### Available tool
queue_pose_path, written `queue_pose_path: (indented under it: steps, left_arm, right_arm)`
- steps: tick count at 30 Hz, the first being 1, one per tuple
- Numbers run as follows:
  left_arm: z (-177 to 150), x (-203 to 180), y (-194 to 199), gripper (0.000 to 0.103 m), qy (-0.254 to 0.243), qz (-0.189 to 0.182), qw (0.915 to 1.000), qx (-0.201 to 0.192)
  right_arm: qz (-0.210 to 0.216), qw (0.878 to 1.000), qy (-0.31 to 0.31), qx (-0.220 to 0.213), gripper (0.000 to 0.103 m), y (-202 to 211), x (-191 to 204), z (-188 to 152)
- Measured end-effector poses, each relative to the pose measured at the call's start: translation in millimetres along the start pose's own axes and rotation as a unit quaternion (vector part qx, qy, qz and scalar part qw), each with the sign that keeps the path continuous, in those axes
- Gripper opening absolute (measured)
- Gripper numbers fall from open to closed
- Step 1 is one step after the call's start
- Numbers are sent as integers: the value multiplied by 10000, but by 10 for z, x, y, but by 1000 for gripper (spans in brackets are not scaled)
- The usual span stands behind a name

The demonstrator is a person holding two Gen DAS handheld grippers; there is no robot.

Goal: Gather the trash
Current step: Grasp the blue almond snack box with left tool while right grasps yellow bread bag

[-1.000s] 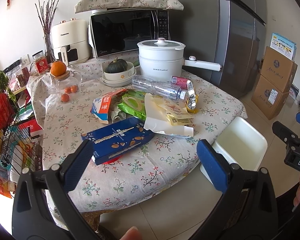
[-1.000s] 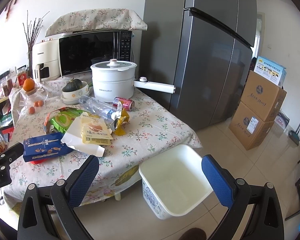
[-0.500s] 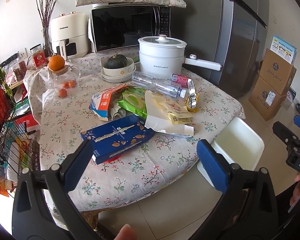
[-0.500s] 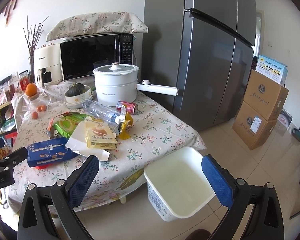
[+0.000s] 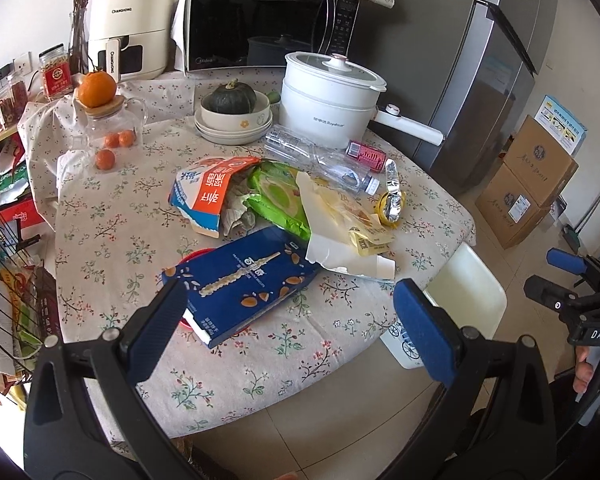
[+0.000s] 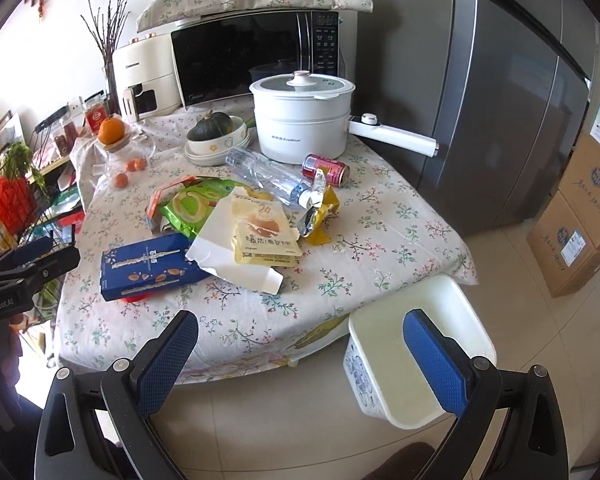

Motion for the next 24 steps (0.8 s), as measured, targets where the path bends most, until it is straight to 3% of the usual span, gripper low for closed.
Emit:
queue_pose_path:
  steps: [7,10,15,18,24]
  left_arm:
    - [-199,391,-385,102,-119,407,9960,783]
    - [-390,623,-484,102,208,546,9926,1065]
    - [-466,960,-575,97,1179,259,9864,1120]
    - [-522,1081,-624,85,1708,50,9786,1144]
    - [-601,1098,-790,69,2219,-251,9676,1174]
  right_arm:
    - [59,9994,-3,337,103,-433,38,113]
    - [82,9978,-88,652,103,-656,19,-31]
    - [135,9948,-156,993,103,-865,17,-101]
    - [33,9956,-114,925,103,-892,26,-44]
    - [94,9945,-64,1039,103,-998,113,-38]
Point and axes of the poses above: each gripper's, at about its wrist camera, not at the fingertips, and y roughly against the way its jaws point, x to its left, z to its top, the point moved 9 cm from there along -y, roughly the way its jaws point, and after that the axes turned 12 degrees about -z, right-handed, at the moved point
